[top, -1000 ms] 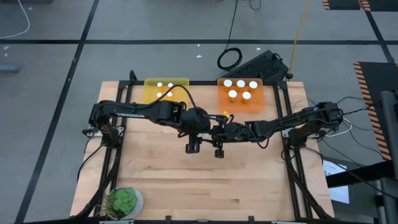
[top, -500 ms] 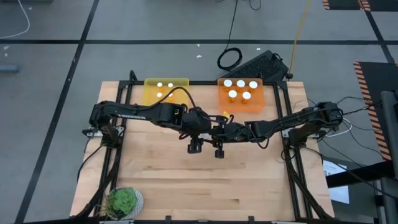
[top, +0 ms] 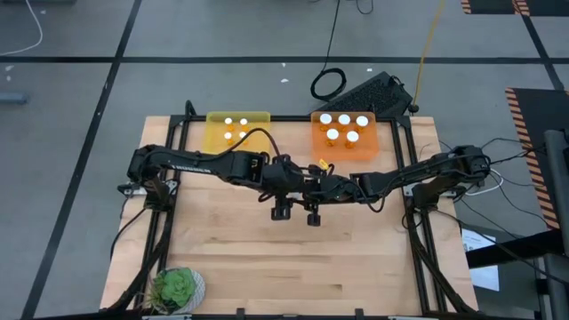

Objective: Pick and place medicine bottles into bin by pill shape (circle, oval)
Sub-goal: Put the small yellow pill bottle into the transparent yellow bin

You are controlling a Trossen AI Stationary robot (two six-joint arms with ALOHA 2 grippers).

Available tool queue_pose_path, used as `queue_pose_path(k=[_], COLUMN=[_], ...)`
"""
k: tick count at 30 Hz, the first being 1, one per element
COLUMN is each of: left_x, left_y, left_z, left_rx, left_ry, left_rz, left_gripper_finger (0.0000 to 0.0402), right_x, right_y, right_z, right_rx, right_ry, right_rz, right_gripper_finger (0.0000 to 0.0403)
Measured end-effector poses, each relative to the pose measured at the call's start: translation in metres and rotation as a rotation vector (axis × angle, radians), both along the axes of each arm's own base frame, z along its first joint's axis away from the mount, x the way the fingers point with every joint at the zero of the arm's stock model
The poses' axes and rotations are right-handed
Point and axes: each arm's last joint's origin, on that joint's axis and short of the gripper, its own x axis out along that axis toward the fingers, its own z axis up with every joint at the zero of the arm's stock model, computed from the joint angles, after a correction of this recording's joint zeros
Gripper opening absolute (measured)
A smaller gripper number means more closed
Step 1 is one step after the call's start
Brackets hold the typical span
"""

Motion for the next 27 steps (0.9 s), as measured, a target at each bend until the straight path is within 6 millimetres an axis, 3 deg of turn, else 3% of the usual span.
queue_pose_path(k=[9, 27], left_x=[-0.0011, 0.0017], left_y=[-0.0004, -0.0035], left_z=[-0.0008, -0.0042], left_rx=[-0.009, 0.023], left_ry=[0.013, 0.015], left_rz=[0.002, -0.006], left_gripper_finger=[0.0171, 0.0168], right_x=[0.0000, 0.0007], right_y=[0.0000, 0.0002], right_z=[0.0000, 0.0013], right_rx=[0.000, 0.002], right_ry=[0.000, -0.015], right_rz=[0.000, 0.001], right_gripper_finger=[0.0100, 0.0100])
